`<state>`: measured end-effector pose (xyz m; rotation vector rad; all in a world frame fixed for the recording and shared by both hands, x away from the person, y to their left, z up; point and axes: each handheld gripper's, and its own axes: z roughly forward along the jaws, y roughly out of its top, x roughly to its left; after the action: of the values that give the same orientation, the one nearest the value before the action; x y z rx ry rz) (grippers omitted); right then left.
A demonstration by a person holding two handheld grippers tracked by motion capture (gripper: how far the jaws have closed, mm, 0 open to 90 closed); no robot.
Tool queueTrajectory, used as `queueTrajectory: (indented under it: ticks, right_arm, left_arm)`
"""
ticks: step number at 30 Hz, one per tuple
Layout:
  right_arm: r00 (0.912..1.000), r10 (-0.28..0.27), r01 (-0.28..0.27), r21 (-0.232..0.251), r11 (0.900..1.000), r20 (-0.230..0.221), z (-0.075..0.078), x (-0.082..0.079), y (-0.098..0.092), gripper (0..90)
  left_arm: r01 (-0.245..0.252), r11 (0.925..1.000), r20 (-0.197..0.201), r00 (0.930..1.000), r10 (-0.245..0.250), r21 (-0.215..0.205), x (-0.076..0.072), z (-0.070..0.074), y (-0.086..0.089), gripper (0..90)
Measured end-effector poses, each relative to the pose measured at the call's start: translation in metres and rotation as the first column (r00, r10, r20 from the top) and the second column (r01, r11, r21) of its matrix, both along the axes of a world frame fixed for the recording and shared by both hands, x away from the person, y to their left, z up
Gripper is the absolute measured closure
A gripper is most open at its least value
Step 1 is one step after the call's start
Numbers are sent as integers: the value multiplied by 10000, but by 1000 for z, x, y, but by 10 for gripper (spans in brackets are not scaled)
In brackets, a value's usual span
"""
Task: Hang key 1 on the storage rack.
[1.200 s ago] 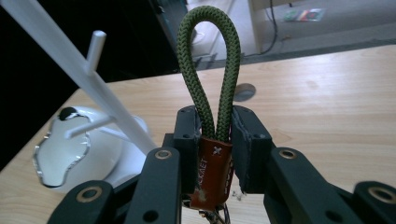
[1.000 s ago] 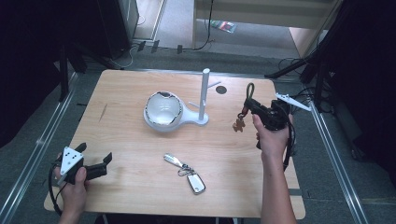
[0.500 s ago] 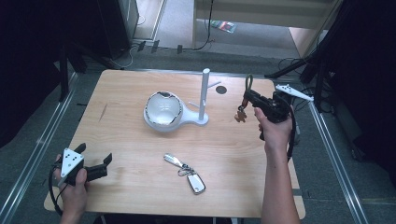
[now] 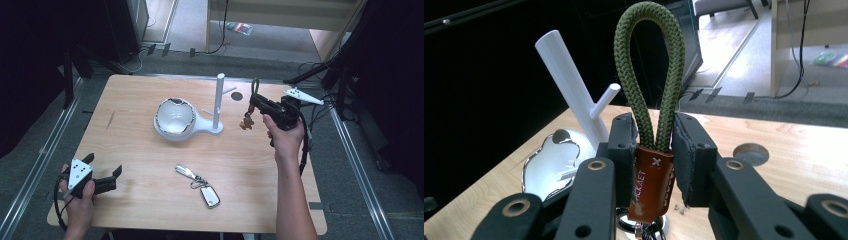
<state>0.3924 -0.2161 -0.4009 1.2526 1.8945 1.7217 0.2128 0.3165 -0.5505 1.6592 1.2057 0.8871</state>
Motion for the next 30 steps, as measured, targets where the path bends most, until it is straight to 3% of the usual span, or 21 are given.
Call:
queueTrajectory:
  ticks: [8,17,30]
  right_arm:
    - [9997,53,-55,55,10000,218,0,3,6,722]
    - [9982,546,-546,1,9985,257,-3,5,19,727]
    - [9972,730,-727,187,9972,-135,-14,12,27,728]
  left_arm:
    - [-87,9999,183,9998,90,-123,-2,0,1,0]
    - [-47,9999,166,9999,50,-160,-2,0,1,0]
    - [-32,10000,148,9999,33,-76,-1,0,0,0]
